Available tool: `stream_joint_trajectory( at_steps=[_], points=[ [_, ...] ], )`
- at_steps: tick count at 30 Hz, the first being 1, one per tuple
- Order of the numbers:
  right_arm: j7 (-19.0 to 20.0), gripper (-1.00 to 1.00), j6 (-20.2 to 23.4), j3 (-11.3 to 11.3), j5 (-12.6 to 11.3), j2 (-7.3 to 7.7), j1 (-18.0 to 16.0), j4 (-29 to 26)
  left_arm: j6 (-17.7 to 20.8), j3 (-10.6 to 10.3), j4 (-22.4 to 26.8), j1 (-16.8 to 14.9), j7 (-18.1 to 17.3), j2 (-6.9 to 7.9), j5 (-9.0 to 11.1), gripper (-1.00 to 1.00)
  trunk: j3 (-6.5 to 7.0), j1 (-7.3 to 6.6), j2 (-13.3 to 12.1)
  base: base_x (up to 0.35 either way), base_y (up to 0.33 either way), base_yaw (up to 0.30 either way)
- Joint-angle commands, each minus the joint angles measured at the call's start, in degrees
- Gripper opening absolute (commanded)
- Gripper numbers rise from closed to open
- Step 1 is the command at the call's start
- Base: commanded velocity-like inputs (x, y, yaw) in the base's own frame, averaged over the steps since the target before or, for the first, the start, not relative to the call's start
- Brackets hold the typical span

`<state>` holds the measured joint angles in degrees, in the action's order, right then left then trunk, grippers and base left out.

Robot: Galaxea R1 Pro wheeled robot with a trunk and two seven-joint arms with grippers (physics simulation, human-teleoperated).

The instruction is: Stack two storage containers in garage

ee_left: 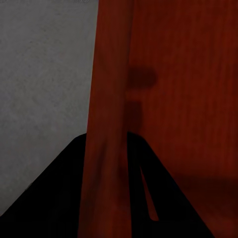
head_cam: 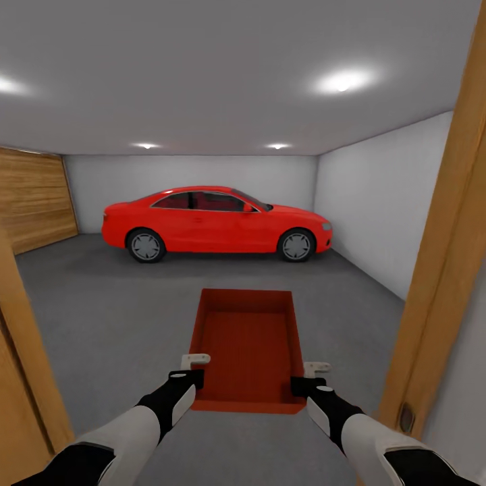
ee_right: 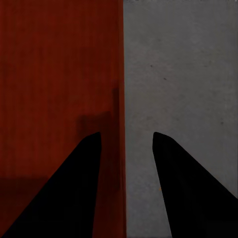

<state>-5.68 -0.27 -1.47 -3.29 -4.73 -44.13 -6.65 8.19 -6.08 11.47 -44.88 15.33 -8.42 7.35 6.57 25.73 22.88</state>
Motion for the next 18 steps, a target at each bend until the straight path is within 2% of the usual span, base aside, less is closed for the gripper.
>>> stream_joint_trajectory(
  at_steps=[1,8,9,11,13,18],
  points=[
    [-0.21,-1.0,0.01,-0.27,-1.02,-0.02,0.01,0.15,-0.14,0.45,0.31,-0.03,1.01,0.16,-1.2,-1.0,-0.02,0.05,0.04,0.321,0.0,0.0],
    [-0.21,-1.0,0.01,-0.28,-1.02,-0.02,0.01,0.13,-0.15,0.45,0.31,-0.03,1.01,0.16,-1.2,-1.0,-0.02,0.05,0.04,0.322,0.0,0.0],
    [-0.41,-1.0,-0.35,-0.22,-0.67,0.32,0.01,0.06,-0.07,-0.16,0.4,0.05,0.67,0.17,0.91,-1.0,-0.03,0.05,0.04,0.0,0.0,0.0],
    [-0.44,-1.0,-0.35,-0.38,-0.68,0.11,0.01,0.06,-0.13,-2.33,0.4,0.05,0.95,0.16,2.8,-1.0,-0.03,0.05,0.04,0.0,0.0,0.0],
    [-0.46,-1.0,-0.34,-0.19,-0.67,0.0,0.01,0.06,-0.14,-3.49,0.39,0.05,0.94,0.16,3.76,-1.0,-0.03,0.05,0.04,0.0,0.0,0.0],
    [-0.39,-1.0,-0.34,-0.38,-0.52,0.53,0.01,0.06,-0.15,-4.18,0.4,0.05,1.01,0.16,4.46,-1.0,-0.03,0.05,0.04,0.0,0.0,0.0]
  ],
)
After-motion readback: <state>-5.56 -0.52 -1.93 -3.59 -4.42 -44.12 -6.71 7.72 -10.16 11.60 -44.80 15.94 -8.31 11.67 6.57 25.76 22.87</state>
